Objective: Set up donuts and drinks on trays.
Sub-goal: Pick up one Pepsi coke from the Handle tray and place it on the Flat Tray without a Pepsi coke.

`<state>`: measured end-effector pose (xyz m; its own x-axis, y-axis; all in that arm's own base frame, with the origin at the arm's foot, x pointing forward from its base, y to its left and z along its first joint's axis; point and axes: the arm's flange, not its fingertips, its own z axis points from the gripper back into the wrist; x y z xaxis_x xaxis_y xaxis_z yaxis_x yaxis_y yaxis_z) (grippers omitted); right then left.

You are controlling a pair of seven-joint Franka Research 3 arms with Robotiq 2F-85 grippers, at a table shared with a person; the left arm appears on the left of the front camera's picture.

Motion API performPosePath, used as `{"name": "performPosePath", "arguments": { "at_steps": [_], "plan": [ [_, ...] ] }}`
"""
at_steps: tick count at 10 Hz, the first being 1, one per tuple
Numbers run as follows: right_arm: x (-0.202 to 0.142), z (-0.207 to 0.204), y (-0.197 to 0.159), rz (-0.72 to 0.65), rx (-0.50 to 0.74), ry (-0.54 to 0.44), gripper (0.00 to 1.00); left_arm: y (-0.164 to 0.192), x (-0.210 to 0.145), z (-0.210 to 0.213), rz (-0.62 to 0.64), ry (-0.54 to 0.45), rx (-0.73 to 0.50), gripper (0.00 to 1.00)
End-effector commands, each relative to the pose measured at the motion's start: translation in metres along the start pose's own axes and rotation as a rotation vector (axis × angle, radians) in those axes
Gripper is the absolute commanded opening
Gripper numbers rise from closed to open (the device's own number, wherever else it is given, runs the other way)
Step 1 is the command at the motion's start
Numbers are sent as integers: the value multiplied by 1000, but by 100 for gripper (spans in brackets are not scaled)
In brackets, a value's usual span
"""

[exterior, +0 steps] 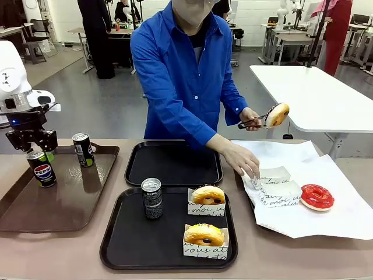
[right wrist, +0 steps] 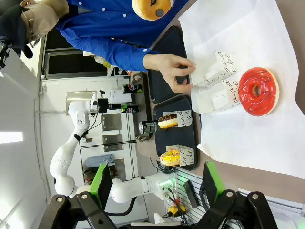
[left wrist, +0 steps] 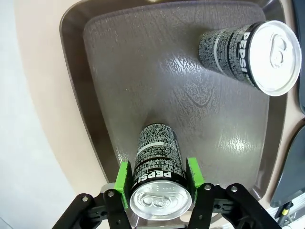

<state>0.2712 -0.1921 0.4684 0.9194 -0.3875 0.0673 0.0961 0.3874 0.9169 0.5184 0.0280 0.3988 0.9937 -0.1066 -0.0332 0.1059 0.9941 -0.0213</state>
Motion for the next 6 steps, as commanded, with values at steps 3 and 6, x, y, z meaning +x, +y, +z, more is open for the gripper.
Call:
{"name": "performPosePath", "arguments": {
  "at_steps": [3, 6],
  "plan": [
    [0, 0, 1, 2, 15, -5, 100, 2, -2, 2, -12, 36, 20, 45],
    [0, 0, 1, 2, 15, -5, 100, -8, -20, 31, -139, 72, 15, 45]
  ]
}}
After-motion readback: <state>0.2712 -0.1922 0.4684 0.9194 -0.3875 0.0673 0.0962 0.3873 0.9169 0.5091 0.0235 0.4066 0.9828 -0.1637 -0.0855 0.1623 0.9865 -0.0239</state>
